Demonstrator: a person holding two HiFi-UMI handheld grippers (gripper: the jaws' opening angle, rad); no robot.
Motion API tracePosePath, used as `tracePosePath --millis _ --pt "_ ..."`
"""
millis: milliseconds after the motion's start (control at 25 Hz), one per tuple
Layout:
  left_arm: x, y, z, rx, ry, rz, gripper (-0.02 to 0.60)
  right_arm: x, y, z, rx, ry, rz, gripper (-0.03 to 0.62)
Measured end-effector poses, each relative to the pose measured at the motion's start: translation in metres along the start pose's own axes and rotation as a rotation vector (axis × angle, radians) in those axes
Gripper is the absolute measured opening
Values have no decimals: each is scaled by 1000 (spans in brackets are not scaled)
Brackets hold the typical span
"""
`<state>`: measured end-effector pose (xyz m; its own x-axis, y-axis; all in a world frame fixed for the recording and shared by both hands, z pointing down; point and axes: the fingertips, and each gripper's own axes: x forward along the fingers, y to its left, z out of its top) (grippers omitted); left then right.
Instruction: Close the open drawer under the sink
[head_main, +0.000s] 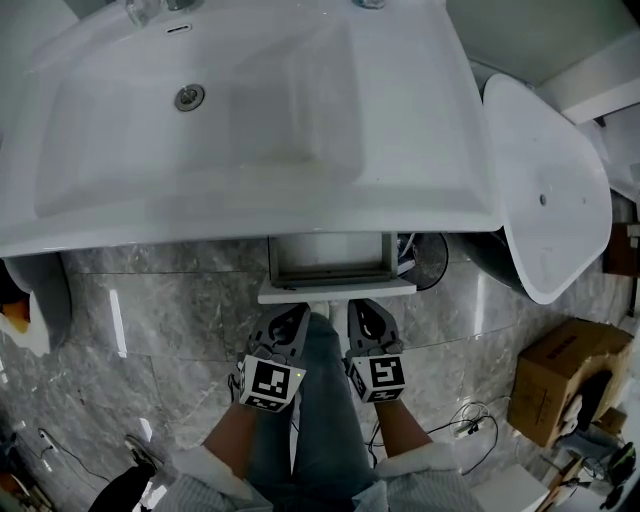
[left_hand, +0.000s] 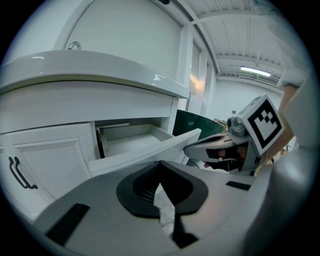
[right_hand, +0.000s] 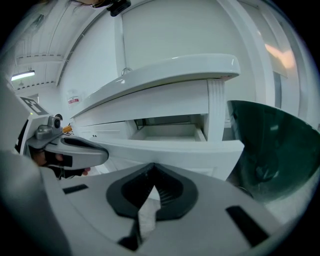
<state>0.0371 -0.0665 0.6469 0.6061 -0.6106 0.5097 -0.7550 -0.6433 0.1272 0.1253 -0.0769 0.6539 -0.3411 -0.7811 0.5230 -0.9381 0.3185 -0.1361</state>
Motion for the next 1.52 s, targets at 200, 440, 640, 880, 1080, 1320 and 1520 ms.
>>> tracePosePath --millis 200,440,640,880,1080,1320,1520 --pt "-1 1 4 4 -5 9 15 -1 1 4 7 0 -6 9" --pt "6 14 17 -11 -21 36 15 10 -4 15 23 -19 -27 9" --pt "10 26 28 -4 -33 50 15 20 -4 24 18 -19 -23 9" --pt "15 30 37 3 -46 49 15 26 -9 30 13 -28 -19 9" --pt "20 36 40 8 -50 50 15 33 -11 36 2 -39 -14 9" --pt "28 43 48 17 -52 59 15 42 -15 44 -12 -44 -8 9" --pt "35 49 52 22 -57 58 15 50 -17 49 -23 -52 -3 9"
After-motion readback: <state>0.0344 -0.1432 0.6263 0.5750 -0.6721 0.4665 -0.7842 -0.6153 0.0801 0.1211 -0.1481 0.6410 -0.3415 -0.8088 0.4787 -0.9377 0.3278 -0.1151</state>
